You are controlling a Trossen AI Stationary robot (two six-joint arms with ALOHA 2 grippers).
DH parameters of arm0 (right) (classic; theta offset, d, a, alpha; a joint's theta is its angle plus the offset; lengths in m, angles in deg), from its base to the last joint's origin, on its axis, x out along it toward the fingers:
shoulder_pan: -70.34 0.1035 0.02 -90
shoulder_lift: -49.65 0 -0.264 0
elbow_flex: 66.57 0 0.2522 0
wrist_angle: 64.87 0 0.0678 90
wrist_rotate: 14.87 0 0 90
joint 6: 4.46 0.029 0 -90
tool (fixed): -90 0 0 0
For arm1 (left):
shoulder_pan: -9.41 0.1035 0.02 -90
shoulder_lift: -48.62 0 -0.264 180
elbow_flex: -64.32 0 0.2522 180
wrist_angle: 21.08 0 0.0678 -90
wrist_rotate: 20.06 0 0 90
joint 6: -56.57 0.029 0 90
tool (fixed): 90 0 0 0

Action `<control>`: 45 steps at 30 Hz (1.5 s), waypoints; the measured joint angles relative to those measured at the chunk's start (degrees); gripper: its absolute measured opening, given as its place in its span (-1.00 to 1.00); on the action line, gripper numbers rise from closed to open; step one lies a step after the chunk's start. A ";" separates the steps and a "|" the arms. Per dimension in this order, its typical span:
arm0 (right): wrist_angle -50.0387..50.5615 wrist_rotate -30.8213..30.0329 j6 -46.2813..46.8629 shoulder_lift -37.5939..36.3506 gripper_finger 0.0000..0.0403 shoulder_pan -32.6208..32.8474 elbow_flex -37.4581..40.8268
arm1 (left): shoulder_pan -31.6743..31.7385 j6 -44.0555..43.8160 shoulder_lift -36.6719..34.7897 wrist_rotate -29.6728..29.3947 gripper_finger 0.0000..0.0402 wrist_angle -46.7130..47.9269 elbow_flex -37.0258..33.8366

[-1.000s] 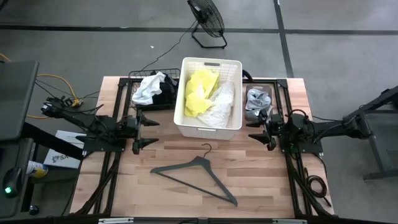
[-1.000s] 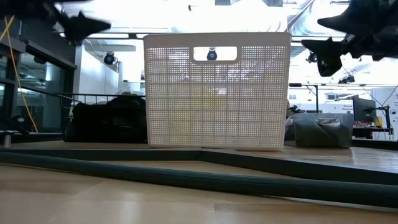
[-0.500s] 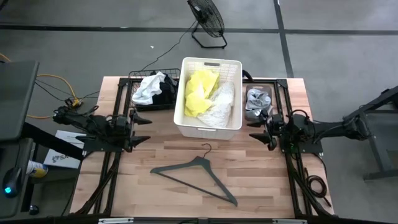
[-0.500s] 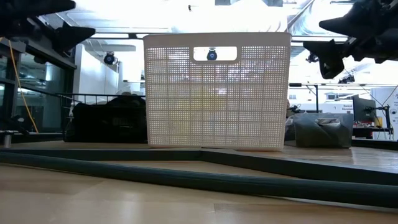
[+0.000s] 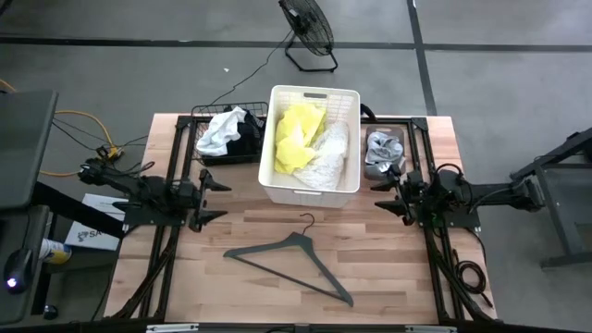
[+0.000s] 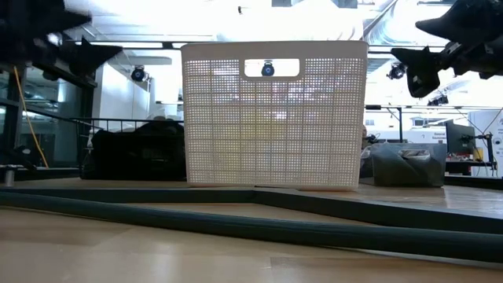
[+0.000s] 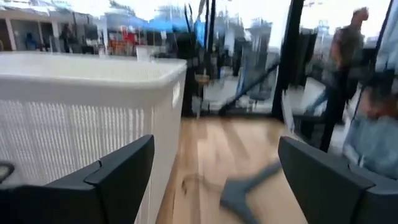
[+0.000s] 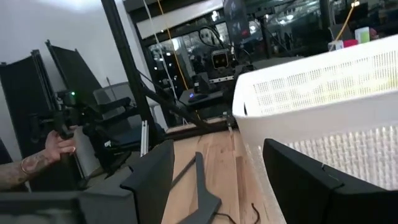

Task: Pick & Place Cloths
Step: Return to Home Position

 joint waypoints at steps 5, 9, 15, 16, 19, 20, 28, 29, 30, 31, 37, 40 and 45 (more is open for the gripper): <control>2.44 -0.57 0.84 0.01 0.18 0.00 0.02 | 0.13 -2.44 0.09 -1.19 0.68 -0.50 -1.66; 3.03 -1.39 0.82 0.01 0.18 0.00 0.02 | 1.25 -0.67 0.45 -0.54 0.68 0.03 -1.71; 5.17 -3.50 2.20 0.01 0.18 0.00 0.04 | 2.71 2.99 0.51 3.48 0.68 4.27 -1.77; 5.25 -3.46 2.69 0.01 0.18 0.00 0.04 | 2.68 3.52 0.49 3.62 0.68 4.13 -1.75; 5.55 -3.53 2.66 0.01 0.18 0.00 0.04 | 2.51 4.83 0.51 3.77 0.68 4.31 -1.75; 5.52 -3.55 2.52 0.01 0.18 0.00 0.04 | 2.53 4.89 0.51 3.76 0.68 4.33 -1.75; 5.49 -3.54 2.52 0.03 0.18 0.00 0.07 | 2.53 4.93 0.51 3.32 0.68 4.19 -1.79; 5.50 -3.54 2.52 0.01 0.18 0.00 0.07 | 2.53 4.93 0.51 3.30 0.68 4.17 -1.79; 5.49 -3.54 2.52 0.01 0.18 0.00 0.07 | 2.53 4.93 0.51 3.30 0.68 4.19 -1.79; 5.48 -3.54 2.52 0.01 0.18 0.00 0.07 | 2.53 4.93 0.51 3.28 0.68 4.19 -1.81; 5.50 -3.54 2.52 0.01 0.18 0.00 0.10 | 2.53 4.91 0.51 3.23 0.68 4.19 -1.81; 5.48 -3.54 2.52 0.01 0.18 0.00 0.11 | 2.53 4.91 0.51 3.22 0.68 4.17 -1.82; 5.49 -3.54 2.52 0.03 0.18 0.00 0.11 | 2.53 4.90 0.51 3.10 0.68 4.17 -1.84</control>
